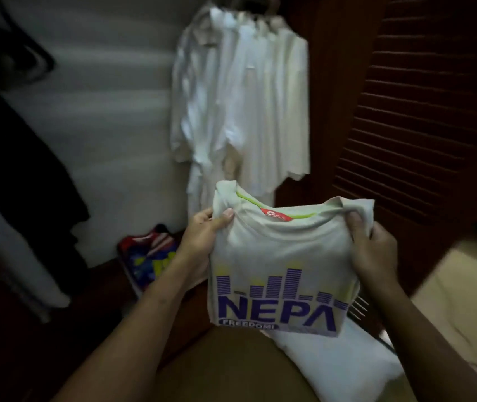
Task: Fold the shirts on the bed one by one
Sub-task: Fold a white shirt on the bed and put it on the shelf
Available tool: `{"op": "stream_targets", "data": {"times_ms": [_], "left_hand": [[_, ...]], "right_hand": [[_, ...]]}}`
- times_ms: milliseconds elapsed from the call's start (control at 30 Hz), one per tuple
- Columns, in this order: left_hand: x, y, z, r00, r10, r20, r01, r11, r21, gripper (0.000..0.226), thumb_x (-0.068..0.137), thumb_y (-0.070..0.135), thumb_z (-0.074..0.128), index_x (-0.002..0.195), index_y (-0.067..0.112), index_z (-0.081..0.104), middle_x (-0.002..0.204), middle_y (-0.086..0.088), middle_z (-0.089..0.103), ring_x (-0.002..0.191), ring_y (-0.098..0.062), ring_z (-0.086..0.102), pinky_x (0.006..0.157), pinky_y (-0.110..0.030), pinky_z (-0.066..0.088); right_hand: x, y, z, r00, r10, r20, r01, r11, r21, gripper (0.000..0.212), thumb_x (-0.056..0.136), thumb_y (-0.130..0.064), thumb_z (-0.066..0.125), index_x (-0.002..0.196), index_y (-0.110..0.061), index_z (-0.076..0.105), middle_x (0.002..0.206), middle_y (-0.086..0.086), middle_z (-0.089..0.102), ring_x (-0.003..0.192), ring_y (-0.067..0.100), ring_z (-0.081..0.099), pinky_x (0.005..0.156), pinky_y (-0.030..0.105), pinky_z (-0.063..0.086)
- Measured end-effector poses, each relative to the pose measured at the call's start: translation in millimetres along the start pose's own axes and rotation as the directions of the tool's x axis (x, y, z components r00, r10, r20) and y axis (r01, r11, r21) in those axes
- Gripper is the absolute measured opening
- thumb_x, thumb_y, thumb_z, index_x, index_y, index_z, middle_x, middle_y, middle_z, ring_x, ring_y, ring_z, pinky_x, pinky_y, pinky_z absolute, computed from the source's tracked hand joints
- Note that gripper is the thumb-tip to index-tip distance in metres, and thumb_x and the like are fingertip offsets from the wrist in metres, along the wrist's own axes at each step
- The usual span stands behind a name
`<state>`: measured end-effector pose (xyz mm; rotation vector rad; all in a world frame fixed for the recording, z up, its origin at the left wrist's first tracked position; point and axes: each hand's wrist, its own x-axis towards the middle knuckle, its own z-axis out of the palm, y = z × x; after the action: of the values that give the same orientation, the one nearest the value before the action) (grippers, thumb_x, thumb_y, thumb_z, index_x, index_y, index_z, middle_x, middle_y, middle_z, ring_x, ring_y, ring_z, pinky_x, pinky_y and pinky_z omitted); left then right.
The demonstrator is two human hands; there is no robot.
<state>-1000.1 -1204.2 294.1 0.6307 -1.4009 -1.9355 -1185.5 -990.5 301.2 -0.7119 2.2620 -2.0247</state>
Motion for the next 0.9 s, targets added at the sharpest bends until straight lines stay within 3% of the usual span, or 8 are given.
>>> {"op": "stream_targets", "data": {"times_ms": [233,333,433,533,633,767,900], "left_hand": [[78,0,-147,0.945,0.003,-0.328,0.007,1.000,0.030,0.029,0.100,0.016,0.067,0.123,-0.003,0.069,0.113,-0.023,0.076,0.105,-0.040,0.074,0.094,-0.051,0.061],[104,-13,-193,0.895,-0.002,-0.446,0.016,1.000,0.027,0.029,0.101,0.021,0.067,0.124,0.005,0.069,0.114,-0.017,0.077,0.104,-0.036,0.075,0.093,-0.052,0.060],[131,-34,-233,0.852,0.020,-0.523,0.001,0.999,0.040,0.032,0.102,0.025,0.064,0.127,0.007,0.068,0.117,-0.015,0.077,0.106,-0.034,0.075,0.089,-0.048,0.061],[161,-58,-271,0.789,0.029,-0.614,0.014,0.998,0.066,0.031,0.104,0.023,0.062,0.129,0.007,0.068,0.117,-0.015,0.076,0.107,-0.033,0.074,0.088,-0.046,0.062],[196,-94,-312,0.698,0.009,-0.716,0.008,1.000,0.020,0.025,0.103,0.019,0.062,0.125,0.007,0.069,0.115,-0.018,0.076,0.105,-0.035,0.075,0.091,-0.048,0.061],[233,-153,-362,0.634,-0.026,-0.773,-0.013,0.999,-0.044,0.029,0.103,0.018,0.063,0.129,0.006,0.066,0.118,-0.016,0.076,0.109,-0.034,0.074,0.088,-0.044,0.062],[264,-222,-410,0.631,-0.030,-0.775,-0.037,0.997,-0.070,0.032,0.103,0.017,0.062,0.133,0.005,0.065,0.123,-0.014,0.075,0.111,-0.029,0.074,0.083,-0.035,0.062]], "right_hand": [[63,40,209,0.967,0.034,0.251,-0.062,0.992,0.108,0.030,0.103,-0.040,0.061,0.101,-0.013,0.073,0.090,-0.003,0.075,0.080,0.004,0.070,0.059,0.012,0.049],[83,62,283,0.928,0.057,0.368,-0.099,0.991,0.095,0.025,0.104,-0.037,0.058,0.099,-0.016,0.072,0.085,-0.006,0.073,0.071,-0.005,0.069,0.055,0.009,0.048],[102,86,352,0.878,0.073,0.474,-0.126,0.989,0.080,0.030,0.104,-0.043,0.056,0.100,-0.017,0.071,0.086,-0.003,0.074,0.077,0.004,0.071,0.058,0.017,0.051],[121,116,415,0.820,0.078,0.568,-0.136,0.989,0.060,0.027,0.104,-0.045,0.055,0.102,-0.022,0.069,0.089,-0.010,0.070,0.075,-0.008,0.065,0.058,0.011,0.047],[135,158,476,0.767,0.066,0.639,-0.120,0.992,0.041,0.028,0.103,-0.044,0.057,0.105,-0.019,0.070,0.092,-0.008,0.071,0.081,-0.002,0.066,0.066,0.019,0.048],[145,227,547,0.719,0.064,0.692,-0.107,0.994,0.019,0.018,0.104,-0.038,0.059,0.099,-0.026,0.071,0.092,-0.009,0.071,0.083,-0.004,0.065,0.066,0.009,0.047],[147,300,602,0.698,0.023,0.716,-0.076,0.996,0.043,0.024,0.102,-0.045,0.059,0.109,-0.027,0.073,0.096,-0.012,0.074,0.090,-0.004,0.069,0.072,0.016,0.051]]}}
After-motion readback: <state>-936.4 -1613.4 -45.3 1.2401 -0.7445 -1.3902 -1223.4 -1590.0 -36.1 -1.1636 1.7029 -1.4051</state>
